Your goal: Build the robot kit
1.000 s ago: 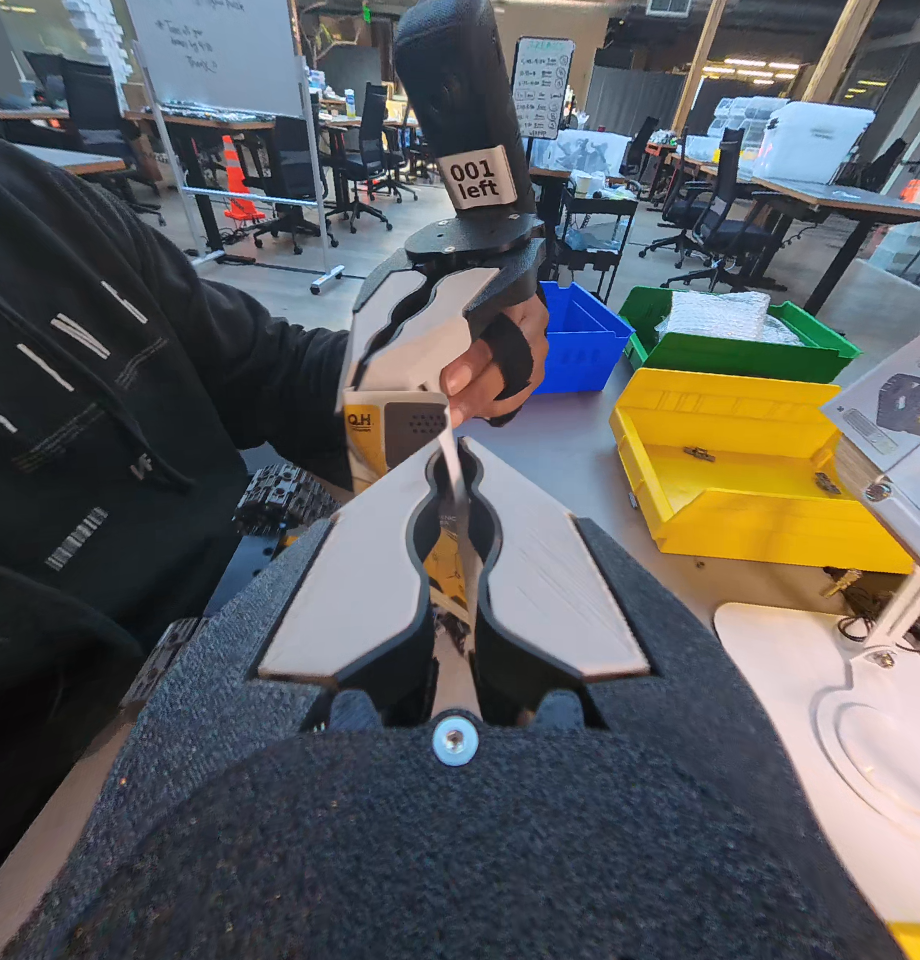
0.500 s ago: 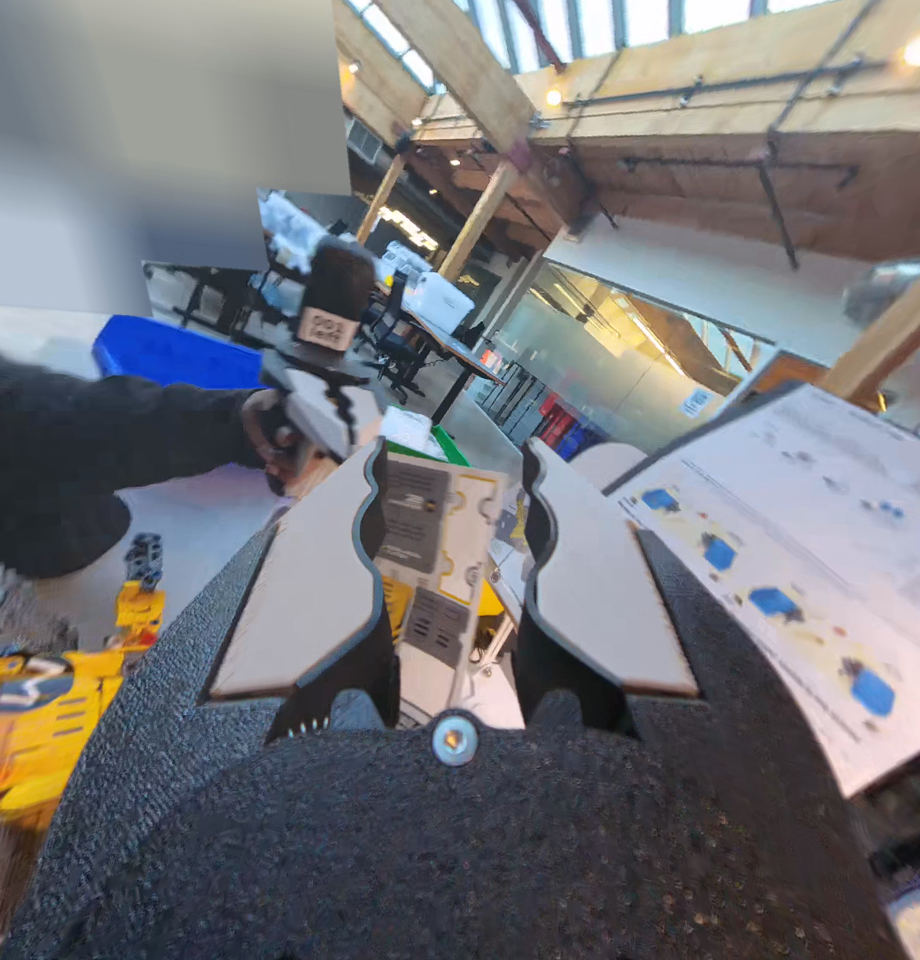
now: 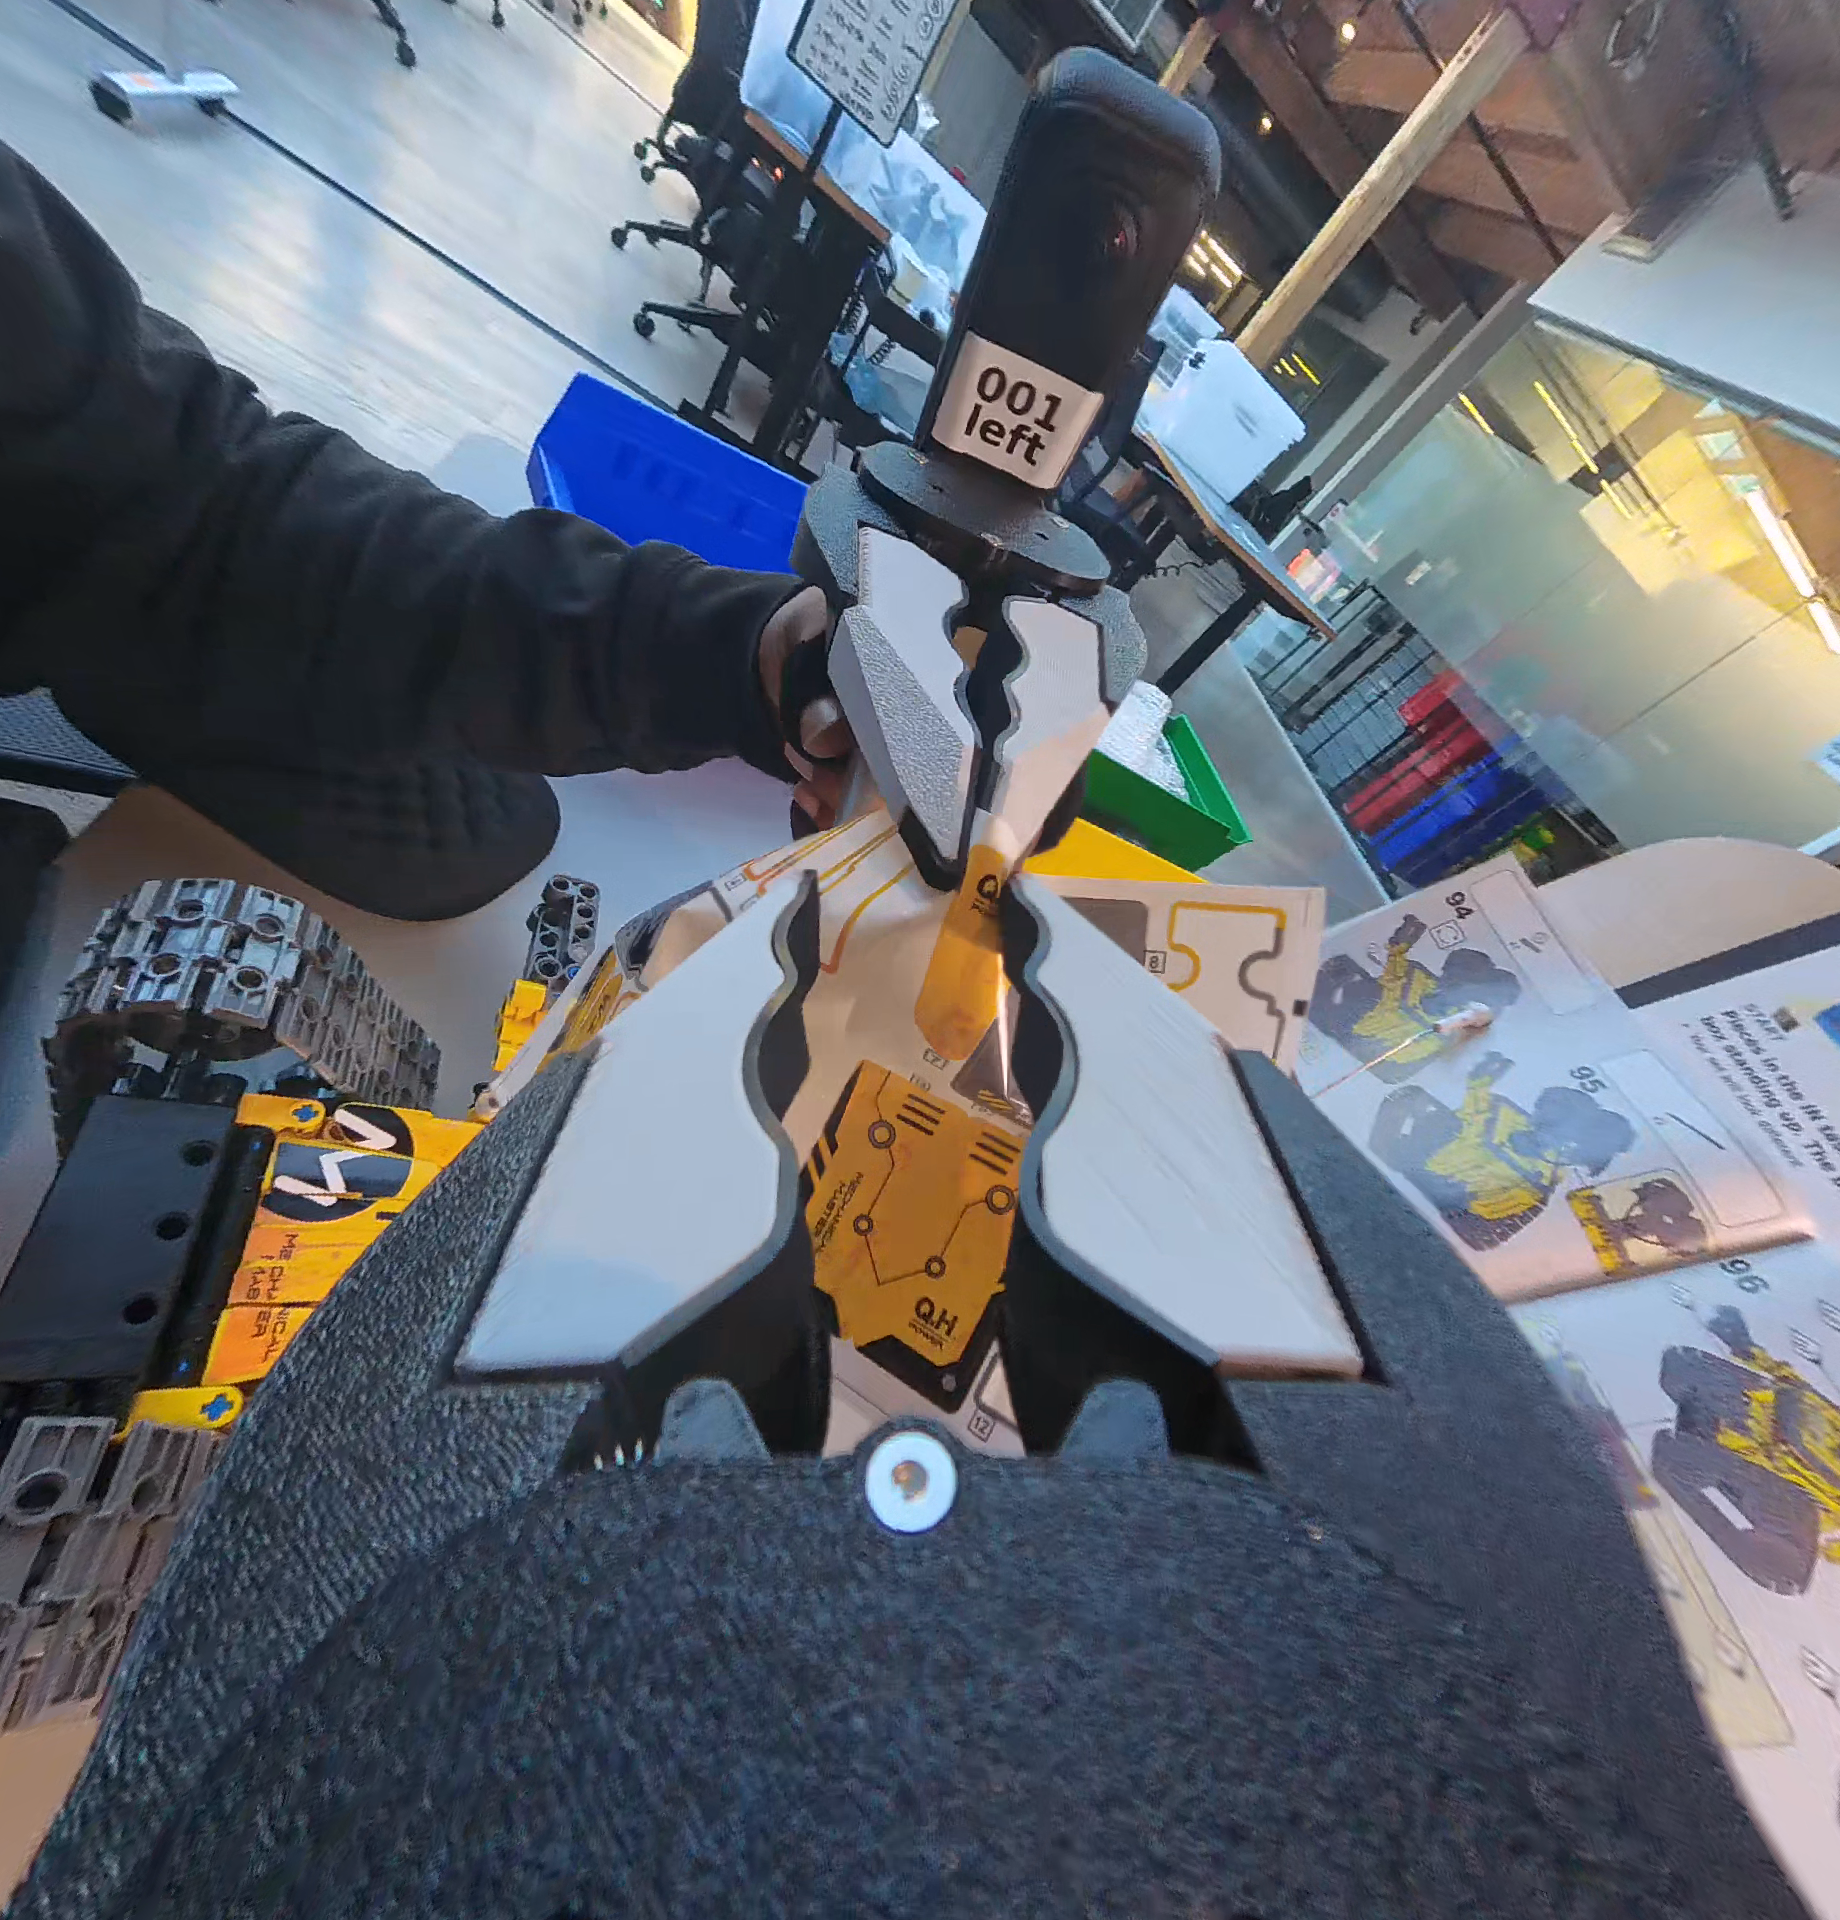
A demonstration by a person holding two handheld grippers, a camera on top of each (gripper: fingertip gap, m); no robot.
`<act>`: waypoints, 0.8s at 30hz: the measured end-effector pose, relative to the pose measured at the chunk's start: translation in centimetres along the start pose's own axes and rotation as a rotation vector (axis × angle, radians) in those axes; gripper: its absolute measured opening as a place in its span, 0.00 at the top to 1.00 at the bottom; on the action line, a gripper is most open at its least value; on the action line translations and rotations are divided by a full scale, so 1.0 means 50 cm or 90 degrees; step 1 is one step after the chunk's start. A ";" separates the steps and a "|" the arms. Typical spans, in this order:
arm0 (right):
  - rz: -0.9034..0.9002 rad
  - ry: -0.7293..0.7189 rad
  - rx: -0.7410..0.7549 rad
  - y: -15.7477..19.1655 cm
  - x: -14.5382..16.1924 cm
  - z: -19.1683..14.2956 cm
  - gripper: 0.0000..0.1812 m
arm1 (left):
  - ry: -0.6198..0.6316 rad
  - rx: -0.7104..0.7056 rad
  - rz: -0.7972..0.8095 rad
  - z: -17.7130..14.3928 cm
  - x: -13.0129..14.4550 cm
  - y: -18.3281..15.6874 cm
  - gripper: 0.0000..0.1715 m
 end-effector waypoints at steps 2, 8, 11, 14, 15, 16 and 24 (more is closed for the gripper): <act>0.015 -0.021 -0.015 -0.001 -0.001 -0.008 0.85 | -0.004 0.010 0.001 0.001 -0.001 -0.004 1.00; 0.045 -0.059 -0.056 -0.003 0.001 -0.024 0.95 | -0.001 0.029 0.002 0.005 -0.003 -0.015 1.00; 0.074 -0.095 -0.088 -0.004 0.000 -0.035 0.96 | -0.014 0.037 -0.008 0.001 -0.009 -0.017 1.00; 0.080 -0.098 -0.084 -0.003 0.001 -0.032 0.96 | -0.005 0.015 0.000 0.004 -0.011 -0.014 1.00; 0.069 -0.096 -0.074 -0.002 -0.001 -0.028 0.96 | -0.002 0.012 0.001 0.006 -0.013 -0.014 1.00; 0.061 -0.091 -0.070 0.000 -0.003 -0.025 0.96 | -0.001 0.010 0.000 0.007 -0.015 -0.014 1.00; 0.003 -0.041 0.063 -0.032 -0.014 -0.042 0.89 | -0.004 -0.069 -0.002 -0.008 -0.025 0.012 1.00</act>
Point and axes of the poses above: each gripper's, where its closed fingertips meet, z out along the fingers, x out of its underside, y = z × x across the jaws, the point moved 6 cm from there along -z, back along the fingers, and after that the axes turned 5 degrees about -x, right-handed, at the moved point
